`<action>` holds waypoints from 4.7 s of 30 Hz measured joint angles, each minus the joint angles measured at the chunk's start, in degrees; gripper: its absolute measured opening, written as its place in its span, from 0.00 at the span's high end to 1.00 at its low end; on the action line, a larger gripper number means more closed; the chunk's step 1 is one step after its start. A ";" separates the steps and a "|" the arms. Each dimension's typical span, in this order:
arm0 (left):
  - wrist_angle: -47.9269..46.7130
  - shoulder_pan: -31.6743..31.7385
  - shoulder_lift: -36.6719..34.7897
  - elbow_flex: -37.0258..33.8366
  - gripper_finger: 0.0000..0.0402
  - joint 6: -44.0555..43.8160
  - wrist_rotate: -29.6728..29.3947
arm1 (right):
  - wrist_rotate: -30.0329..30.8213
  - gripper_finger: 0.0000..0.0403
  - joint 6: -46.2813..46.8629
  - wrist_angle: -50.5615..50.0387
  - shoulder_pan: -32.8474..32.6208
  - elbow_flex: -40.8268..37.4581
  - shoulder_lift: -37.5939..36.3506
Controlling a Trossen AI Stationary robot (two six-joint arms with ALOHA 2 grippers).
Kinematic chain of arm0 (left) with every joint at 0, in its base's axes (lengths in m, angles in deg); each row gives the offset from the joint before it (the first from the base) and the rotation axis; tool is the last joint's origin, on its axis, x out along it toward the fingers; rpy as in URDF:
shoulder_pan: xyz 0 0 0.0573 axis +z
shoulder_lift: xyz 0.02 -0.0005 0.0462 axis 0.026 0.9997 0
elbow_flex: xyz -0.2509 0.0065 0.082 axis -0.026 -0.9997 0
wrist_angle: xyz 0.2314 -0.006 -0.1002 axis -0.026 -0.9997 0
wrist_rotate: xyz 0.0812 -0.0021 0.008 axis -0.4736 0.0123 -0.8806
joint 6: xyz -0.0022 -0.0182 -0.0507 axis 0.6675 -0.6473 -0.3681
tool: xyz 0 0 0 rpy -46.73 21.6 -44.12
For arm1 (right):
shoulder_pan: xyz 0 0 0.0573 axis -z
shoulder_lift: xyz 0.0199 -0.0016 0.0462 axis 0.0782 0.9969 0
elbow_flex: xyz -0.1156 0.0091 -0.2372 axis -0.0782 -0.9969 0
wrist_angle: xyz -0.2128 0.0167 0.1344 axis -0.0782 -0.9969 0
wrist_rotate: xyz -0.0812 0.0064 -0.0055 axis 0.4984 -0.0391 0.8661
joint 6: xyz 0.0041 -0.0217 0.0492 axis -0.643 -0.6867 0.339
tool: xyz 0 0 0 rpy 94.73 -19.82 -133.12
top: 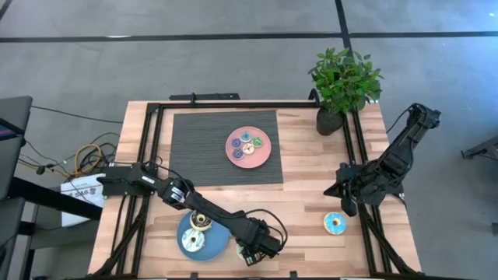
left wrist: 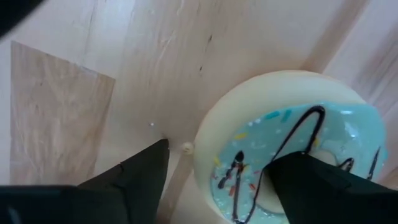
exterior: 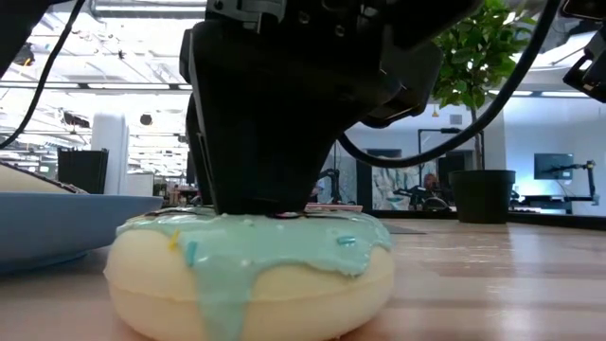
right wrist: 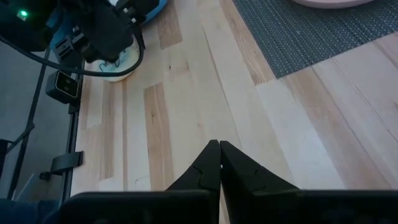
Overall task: Pick & Place donuts
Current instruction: Put the big light green donut on the blue plate
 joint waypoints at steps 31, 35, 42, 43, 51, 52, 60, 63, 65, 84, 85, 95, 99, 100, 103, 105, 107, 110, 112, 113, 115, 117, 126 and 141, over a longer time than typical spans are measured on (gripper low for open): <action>-0.56 0.09 0.15 3.21 0.61 -5.47 5.23 | 0.05 1.00 -0.04 -0.02 0.00 0.00 0.00; -2.18 0.35 -1.65 2.89 0.61 -7.40 4.36 | 0.05 1.00 -0.04 -0.07 0.02 0.00 0.00; -14.82 -0.31 -4.81 2.95 0.61 -13.50 4.89 | 0.08 1.00 -0.13 -0.09 0.02 0.00 0.00; -15.11 -0.72 -5.00 2.96 0.61 -13.70 4.87 | 0.08 1.00 -0.15 -0.09 0.02 0.00 0.00; -14.60 -5.81 -5.34 2.97 0.61 -17.34 -1.78 | 0.12 1.00 -0.46 -0.09 0.00 0.00 0.00; -14.56 -6.40 -5.45 2.95 0.61 -18.39 -2.36 | 0.12 1.00 -0.48 -0.09 0.02 0.00 0.00; -14.49 -9.24 -5.90 2.95 0.61 -18.71 -4.34 | 5.26 1.00 -0.48 -0.20 0.01 0.00 0.00; -14.51 -9.36 -6.68 2.91 0.61 -16.28 -5.54 | 5.89 1.00 -0.48 -0.15 0.02 0.00 0.00; -14.51 -9.35 -8.21 2.91 0.61 -14.74 -7.82 | 5.89 1.00 -0.45 -0.12 0.01 0.00 0.00; -5.12 -10.22 -31.70 -34.74 0.61 -23.50 -4.67 | 11.57 1.00 8.01 0.07 0.70 0.00 0.00; -4.29 -10.21 -31.35 -34.87 0.61 -23.56 -4.47 | 11.59 1.00 8.58 0.13 1.07 0.00 0.00; -0.61 -10.34 -29.88 -37.57 0.61 -30.71 -8.87 | 11.60 1.00 9.51 0.86 5.54 0.00 0.00; 2.96 -11.23 -29.82 -39.94 0.61 -32.57 -8.87 | 11.53 1.00 9.49 0.88 6.69 0.00 0.00; 3.54 -11.39 -29.81 -40.35 0.61 -33.23 -8.83 | 11.53 1.00 9.49 0.88 6.77 0.00 0.00; 4.92 -11.88 -29.85 -41.34 0.61 -34.34 -8.29 | 11.52 1.00 9.47 0.87 6.78 0.00 0.00; 5.93 -12.00 -29.83 -41.59 0.61 -34.57 -8.43 | 11.51 1.00 9.06 0.85 6.78 0.00 0.00; 7.36 -12.01 -29.85 -41.79 0.61 -34.98 -8.43 | 11.51 1.00 8.98 0.85 6.78 0.00 0.00; 9.24 -12.00 -29.85 -41.86 0.61 -35.09 -8.77 | 11.48 1.00 8.82 0.84 6.78 0.00 0.00; 10.97 -12.00 -29.85 -41.86 0.61 -33.55 -8.82 | 11.46 1.00 8.52 0.83 6.78 0.00 0.00; 11.47 -12.00 -29.83 -41.86 0.61 -32.66 -8.82 | 11.46 1.00 8.50 0.83 6.78 0.00 0.00; 11.65 -11.87 -29.85 -41.86 0.61 -32.71 -8.84 | 11.44 1.00 8.50 0.81 6.78 0.00 0.00; 10.73 -11.82 -29.83 -41.86 0.60 -34.21 -8.83 | 11.39 1.00 8.48 0.83 6.78 0.00 0.00; 8.63 -11.80 -29.84 -41.86 0.49 -35.79 -8.39 | 11.20 1.00 8.33 0.79 6.78 0.00 0.00; 6.71 -11.04 -29.86 -39.61 0.37 -35.76 -6.54 | 8.51 1.00 6.84 0.70 6.78 0.00 0.00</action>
